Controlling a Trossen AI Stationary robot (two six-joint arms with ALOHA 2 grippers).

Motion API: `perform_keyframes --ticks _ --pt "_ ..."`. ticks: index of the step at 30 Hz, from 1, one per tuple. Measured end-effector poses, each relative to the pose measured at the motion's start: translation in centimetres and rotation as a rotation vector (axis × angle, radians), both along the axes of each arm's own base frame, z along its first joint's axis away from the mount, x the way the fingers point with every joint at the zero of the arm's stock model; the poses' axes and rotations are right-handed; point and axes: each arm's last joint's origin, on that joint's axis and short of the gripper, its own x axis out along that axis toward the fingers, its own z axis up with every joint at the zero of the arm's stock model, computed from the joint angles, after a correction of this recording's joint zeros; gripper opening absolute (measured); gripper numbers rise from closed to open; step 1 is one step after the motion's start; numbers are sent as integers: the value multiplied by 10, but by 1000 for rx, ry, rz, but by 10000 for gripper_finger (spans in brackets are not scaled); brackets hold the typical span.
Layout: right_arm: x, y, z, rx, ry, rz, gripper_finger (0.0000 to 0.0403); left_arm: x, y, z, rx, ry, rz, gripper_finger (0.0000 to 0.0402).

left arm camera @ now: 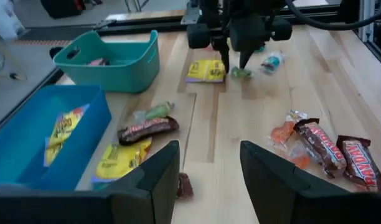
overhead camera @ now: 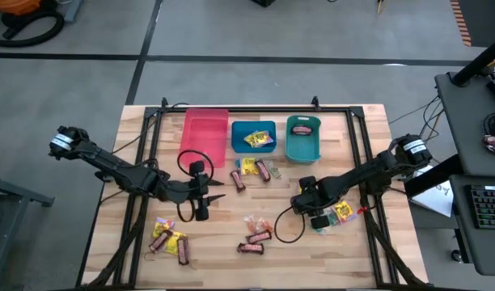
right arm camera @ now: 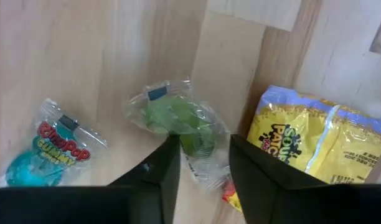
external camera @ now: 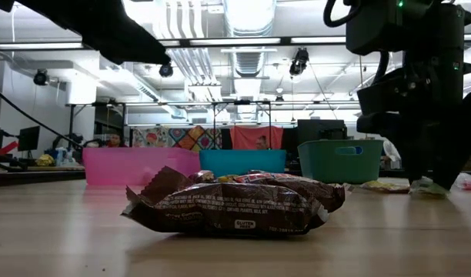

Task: Sort candy
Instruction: Put the bottom left green candy into the red bin

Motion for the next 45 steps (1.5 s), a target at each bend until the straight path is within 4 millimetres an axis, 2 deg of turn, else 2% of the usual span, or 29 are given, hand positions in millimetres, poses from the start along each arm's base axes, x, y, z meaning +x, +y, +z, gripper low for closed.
perform_keyframes --ticks 8,10,14,19,25,31,37,45 --pt "0 1 15 70 -42 -32 24 7 0 -1 -21 -78 5 153" --pt "1 2 22 81 -71 -34 13 12 -2 -4 -32 -115 7 154" --pt "8 3 41 82 -165 -41 9 24 -6 -15 -41 -146 7 164" --pt "21 4 63 27 -387 -26 9 39 -12 -32 -24 -159 -1 187" --pt "39 3 82 -129 -692 -47 9 57 -18 -54 -28 -214 -1 201" --pt "59 4 95 -260 -953 -127 9 70 -18 -66 -39 -341 57 201" --pt "65 3 98 -311 -1023 -142 9 75 -12 -69 -37 -432 170 201" --pt "66 0 99 -362 -1035 -182 9 78 -8 -60 -78 -518 159 201"
